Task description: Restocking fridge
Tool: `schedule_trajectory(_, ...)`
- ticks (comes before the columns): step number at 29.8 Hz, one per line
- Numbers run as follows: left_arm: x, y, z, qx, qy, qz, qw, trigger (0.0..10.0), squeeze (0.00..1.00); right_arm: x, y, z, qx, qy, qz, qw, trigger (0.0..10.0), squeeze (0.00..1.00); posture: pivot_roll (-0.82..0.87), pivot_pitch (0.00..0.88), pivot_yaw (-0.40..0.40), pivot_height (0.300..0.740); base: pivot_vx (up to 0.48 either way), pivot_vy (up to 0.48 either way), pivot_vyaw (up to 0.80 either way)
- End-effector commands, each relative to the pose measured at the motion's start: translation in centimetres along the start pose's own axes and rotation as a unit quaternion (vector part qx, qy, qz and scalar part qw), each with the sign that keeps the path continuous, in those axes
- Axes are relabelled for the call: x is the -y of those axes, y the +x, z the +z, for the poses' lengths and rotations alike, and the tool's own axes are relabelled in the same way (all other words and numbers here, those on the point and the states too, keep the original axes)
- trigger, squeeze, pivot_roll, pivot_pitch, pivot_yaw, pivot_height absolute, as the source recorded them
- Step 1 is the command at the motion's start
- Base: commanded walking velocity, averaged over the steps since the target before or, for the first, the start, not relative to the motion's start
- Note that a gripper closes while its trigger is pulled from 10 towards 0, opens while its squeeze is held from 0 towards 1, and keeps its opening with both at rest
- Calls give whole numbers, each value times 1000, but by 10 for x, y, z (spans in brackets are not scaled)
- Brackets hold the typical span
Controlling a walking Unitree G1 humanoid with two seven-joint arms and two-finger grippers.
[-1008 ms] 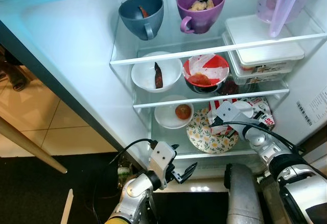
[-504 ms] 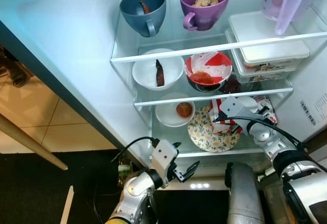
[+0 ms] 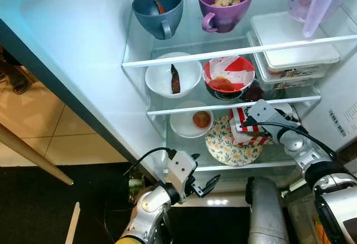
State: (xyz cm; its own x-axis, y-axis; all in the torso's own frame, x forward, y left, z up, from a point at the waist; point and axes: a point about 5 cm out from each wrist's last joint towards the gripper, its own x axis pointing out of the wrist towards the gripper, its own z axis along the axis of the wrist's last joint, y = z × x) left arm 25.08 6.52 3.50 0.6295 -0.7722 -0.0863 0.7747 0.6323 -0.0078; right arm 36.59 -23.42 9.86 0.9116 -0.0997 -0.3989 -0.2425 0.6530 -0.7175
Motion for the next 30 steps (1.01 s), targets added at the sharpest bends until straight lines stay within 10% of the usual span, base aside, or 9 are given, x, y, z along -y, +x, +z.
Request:
schedule_trajectory(1,0,-5,-8,-15,-17,9,1000,10000,0,-1,0,4,11,10,7,1000,10000,0,-29,240,127,480,0,0,0)
schedule_trajectory(19,-4,-10,-16,-34,-18,12,999,10000,0,11,-10,17,121,53,113,985,10000,0,-49,204,118,480,0,0,0)
schedule_trajectory(30,-5,-20,-35,-72,-33,23,997,10000,0,4,-32,8,197,98,222,950,10000,0,-68,170,121,480,0,0,0)
